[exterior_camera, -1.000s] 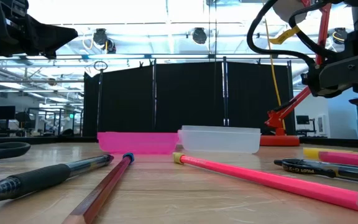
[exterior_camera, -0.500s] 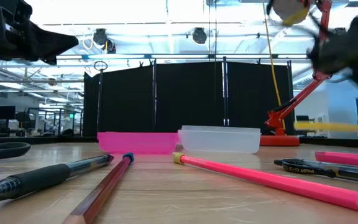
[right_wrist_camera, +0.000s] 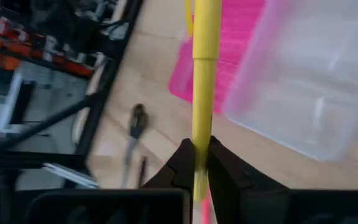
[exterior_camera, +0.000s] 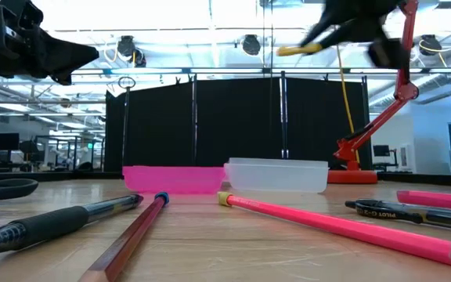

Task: Pick & place school supplies into a supply box
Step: Put the yellow pen into the supply box, then put the pink pen into the supply box

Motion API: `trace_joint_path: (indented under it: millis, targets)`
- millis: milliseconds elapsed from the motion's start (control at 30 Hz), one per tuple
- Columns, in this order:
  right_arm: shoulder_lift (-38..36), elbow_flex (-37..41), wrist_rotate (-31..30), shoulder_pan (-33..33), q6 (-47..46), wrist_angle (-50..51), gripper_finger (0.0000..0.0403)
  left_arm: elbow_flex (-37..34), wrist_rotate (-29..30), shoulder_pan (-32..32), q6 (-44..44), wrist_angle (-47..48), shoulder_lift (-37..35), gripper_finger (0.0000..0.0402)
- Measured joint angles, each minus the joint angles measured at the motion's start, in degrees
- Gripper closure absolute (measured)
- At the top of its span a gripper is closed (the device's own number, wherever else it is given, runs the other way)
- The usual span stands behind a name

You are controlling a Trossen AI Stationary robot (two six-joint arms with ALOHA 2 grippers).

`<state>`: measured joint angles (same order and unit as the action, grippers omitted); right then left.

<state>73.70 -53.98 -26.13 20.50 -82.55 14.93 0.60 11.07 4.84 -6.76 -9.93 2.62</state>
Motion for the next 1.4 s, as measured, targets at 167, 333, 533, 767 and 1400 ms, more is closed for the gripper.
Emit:
trace_joint_path:
  millis: [167,333,533,767,1400]
  targets:
    - [5.75,-0.02,7.53,-8.22,0.62,-2.23,0.0386,0.00,0.00,0.00,-0.20,1.13,0.02,0.0350]
    - [13.39,0.03,14.57,-14.47,0.86,-5.47,0.0386,0.00,0.01,0.00,-0.24,1.67,0.02,0.0350]
    - [20.55,0.02,19.26,-19.13,2.14,-10.54,0.0386,0.00,0.00,0.00,-0.20,1.68,0.02,0.0350]
    - [26.05,0.00,24.42,-22.64,2.56,-10.48,0.0386,0.00,0.00,0.00,0.33,2.14,0.02,0.0350]
    - [23.45,0.00,26.01,-23.85,8.71,-9.94,0.0308,0.00,0.00,0.00,0.52,2.51,0.02,0.0350]
